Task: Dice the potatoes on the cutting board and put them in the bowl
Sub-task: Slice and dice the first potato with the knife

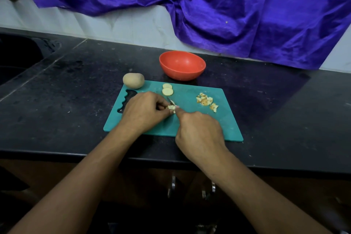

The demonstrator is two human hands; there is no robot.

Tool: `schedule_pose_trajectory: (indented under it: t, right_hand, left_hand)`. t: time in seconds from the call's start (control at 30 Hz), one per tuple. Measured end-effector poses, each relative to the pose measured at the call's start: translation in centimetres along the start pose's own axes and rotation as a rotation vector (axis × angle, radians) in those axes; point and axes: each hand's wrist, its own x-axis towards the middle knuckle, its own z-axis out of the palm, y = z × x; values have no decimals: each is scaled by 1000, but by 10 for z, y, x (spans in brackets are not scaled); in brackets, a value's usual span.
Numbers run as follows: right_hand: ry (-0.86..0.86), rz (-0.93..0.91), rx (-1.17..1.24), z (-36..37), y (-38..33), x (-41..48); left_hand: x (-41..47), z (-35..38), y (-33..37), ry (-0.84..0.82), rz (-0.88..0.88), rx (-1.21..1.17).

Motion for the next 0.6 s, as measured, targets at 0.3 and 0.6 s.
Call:
schedule_pose_trajectory:
  t: [0.3, 0.6]
  right_hand:
    - [27, -19, 9, -1, 0, -1]
    - [52, -34, -19, 3, 4, -6]
  left_hand:
    - [-6, -1, 3, 39, 28, 20]
    - [-6, 2, 5, 72, -3, 88]
